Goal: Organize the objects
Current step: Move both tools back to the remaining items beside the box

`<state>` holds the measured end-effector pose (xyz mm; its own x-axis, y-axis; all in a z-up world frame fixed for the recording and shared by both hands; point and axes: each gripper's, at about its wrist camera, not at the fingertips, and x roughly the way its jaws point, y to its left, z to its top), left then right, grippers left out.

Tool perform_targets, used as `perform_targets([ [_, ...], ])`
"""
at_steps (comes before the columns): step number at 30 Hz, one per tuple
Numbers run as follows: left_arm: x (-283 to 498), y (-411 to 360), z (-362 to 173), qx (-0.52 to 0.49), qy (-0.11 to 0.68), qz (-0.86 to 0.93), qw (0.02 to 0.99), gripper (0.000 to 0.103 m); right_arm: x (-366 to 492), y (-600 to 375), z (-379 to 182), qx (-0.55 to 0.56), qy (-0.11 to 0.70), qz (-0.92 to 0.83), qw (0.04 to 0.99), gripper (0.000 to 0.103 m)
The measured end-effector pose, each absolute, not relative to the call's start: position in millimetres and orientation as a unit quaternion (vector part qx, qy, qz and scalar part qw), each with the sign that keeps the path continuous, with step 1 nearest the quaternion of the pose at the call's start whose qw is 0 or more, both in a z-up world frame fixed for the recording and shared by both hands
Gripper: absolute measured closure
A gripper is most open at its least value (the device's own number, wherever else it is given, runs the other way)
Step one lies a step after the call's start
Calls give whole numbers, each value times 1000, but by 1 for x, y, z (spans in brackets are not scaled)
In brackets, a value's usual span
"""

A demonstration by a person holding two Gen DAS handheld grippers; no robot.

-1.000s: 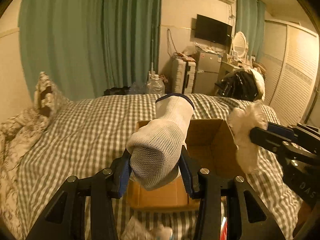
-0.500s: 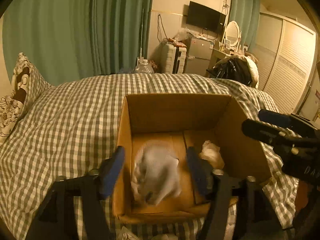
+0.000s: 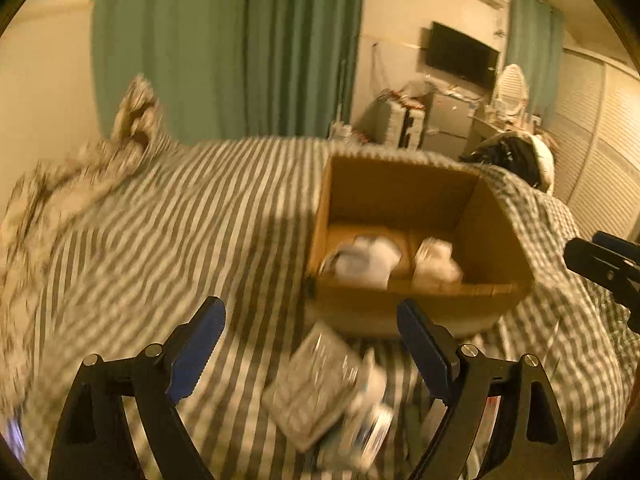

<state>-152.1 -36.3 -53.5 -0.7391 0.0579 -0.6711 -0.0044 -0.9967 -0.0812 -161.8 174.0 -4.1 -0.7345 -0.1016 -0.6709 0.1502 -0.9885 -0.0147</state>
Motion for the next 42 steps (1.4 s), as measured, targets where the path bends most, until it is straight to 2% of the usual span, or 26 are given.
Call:
perform_targets([
  [5,-133,-38,-80,-386,-43,921,12,13,-152,167,-43,406,32,-911,64,15],
  [13,-104,-7,-106,-397,16,916,55,13,-145,167,-90,458,34,-886,69,15],
  [18,-106,12,-128,-424,56,900,88,13,-146,171,-94,460,24,-885,59,15],
  [22,-114,12,-148,-459,47,882,93,13,-146,170,-95,461,27,-885,58,15],
  [38,-112,13,-157,-490,7,859,149,13,-140,169,-100,465,27,-883,64,15],
  [40,-110,18,-157,-490,10,856,163,29,-137,168,-101,466,32,-882,65,15],
  [41,-109,19,-157,-493,9,853,171,41,-135,168,-102,468,34,-881,65,15],
  [42,-108,20,-157,-492,11,854,170,43,-132,167,-103,468,37,-880,65,15],
])
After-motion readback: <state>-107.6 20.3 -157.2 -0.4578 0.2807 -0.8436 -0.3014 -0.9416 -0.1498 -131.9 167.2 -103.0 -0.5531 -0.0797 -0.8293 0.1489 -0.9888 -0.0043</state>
